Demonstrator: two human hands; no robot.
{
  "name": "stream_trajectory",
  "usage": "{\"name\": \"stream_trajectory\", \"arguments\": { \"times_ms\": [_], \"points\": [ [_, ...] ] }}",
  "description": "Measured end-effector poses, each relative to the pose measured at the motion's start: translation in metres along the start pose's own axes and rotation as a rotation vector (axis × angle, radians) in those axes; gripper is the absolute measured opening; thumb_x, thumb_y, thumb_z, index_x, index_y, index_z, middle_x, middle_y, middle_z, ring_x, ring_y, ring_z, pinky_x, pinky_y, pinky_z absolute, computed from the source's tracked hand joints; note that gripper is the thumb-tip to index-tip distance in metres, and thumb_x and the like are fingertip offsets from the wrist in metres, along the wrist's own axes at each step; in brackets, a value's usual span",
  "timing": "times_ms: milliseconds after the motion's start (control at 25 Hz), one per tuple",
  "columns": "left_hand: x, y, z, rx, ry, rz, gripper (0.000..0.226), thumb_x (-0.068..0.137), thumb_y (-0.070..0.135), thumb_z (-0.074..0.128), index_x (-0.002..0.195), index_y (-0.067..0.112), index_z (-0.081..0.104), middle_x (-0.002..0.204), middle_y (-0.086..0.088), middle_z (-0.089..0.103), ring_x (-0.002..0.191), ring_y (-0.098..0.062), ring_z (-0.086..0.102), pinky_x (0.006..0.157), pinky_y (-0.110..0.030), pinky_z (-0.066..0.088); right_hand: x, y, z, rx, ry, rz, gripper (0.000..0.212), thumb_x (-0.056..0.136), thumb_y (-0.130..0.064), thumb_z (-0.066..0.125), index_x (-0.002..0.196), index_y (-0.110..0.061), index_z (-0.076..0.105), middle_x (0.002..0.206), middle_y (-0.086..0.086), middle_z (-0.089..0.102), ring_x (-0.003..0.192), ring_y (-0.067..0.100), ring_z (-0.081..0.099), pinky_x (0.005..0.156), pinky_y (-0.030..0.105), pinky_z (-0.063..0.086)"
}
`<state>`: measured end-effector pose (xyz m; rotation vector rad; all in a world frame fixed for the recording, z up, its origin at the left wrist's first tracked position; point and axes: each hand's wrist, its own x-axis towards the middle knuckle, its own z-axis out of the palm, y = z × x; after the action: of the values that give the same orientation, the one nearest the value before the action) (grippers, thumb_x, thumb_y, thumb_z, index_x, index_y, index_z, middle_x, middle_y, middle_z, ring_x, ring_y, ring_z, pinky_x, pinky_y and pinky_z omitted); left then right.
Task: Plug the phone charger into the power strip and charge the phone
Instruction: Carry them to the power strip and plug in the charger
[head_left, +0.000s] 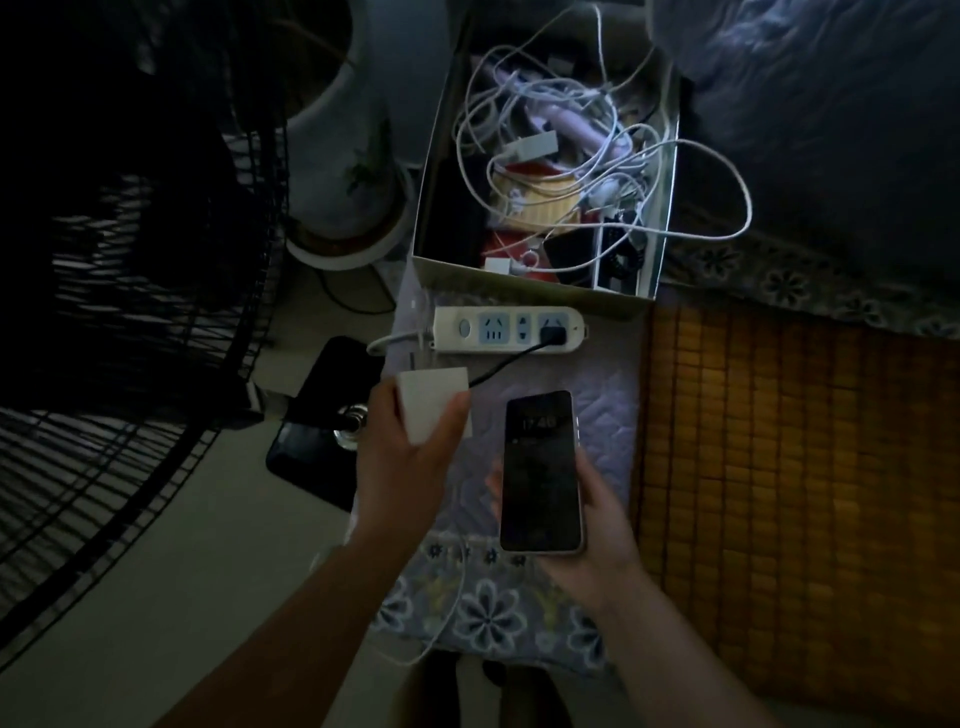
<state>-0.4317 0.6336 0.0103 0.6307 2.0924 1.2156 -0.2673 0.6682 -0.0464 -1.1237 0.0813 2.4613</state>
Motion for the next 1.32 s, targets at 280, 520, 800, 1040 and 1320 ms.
{"name": "stream_trajectory", "arguments": {
  "times_ms": [280,520,800,1040,1320],
  "points": [
    [-0.003,-0.009,0.021,-0.013,-0.052,-0.030,0.032,0.074,0.054,0.063,0.097,0.038,0.048,0.092,0.014,0.060,0.082,0.002,0.062,0.068,-0.026,0.051,0.001,0.009,-0.017,-0.495,0.468,-0.241,0.035,0.096,-0.037,0.043,0.114,-0.017,0.066,0.115,0.011,0.069,0.105,0.026,0.065,0.096,0.049,0.049],
    [-0.005,-0.010,0.029,-0.045,-0.050,-0.039,0.027,0.076,0.044,0.068,0.097,0.035,0.054,0.089,0.014,0.063,0.080,0.001,0.064,0.066,-0.022,0.053,-0.024,0.004,-0.001,-1.045,0.506,-0.561,0.030,0.094,-0.025,0.052,0.123,-0.031,0.056,0.122,-0.014,0.049,0.111,-0.007,0.047,0.085,0.009,0.040],
    [-0.022,-0.012,0.034,-0.121,-0.127,-0.069,0.038,0.077,0.033,0.071,0.108,0.027,0.050,0.090,0.008,0.066,0.077,0.001,0.066,0.055,-0.012,0.051,-0.027,0.001,0.077,-0.706,0.121,-0.305,0.029,0.074,-0.048,0.066,0.097,-0.029,0.068,0.094,-0.004,0.075,0.090,0.008,0.070,0.079,0.026,0.057],
    [-0.030,-0.015,0.024,-0.242,-0.407,-0.122,0.054,0.068,0.018,0.072,0.112,0.039,0.050,0.106,0.011,0.062,0.095,-0.003,0.065,0.069,-0.018,0.056,-0.023,-0.002,0.074,-0.853,0.322,-0.341,0.028,0.077,-0.029,0.072,0.103,-0.022,0.063,0.091,0.001,0.072,0.079,0.010,0.070,0.063,0.021,0.057],
    [-0.019,-0.015,-0.017,-0.286,0.005,-0.185,0.029,0.096,0.034,0.041,0.083,0.026,0.066,0.053,0.013,0.043,0.047,0.000,0.038,0.044,-0.011,0.035,-0.026,-0.073,0.076,-1.293,0.498,-0.503,0.046,0.073,-0.037,0.072,0.109,-0.031,0.045,0.099,-0.009,0.057,0.083,0.009,0.060,0.057,0.025,0.051]
  ]
}}
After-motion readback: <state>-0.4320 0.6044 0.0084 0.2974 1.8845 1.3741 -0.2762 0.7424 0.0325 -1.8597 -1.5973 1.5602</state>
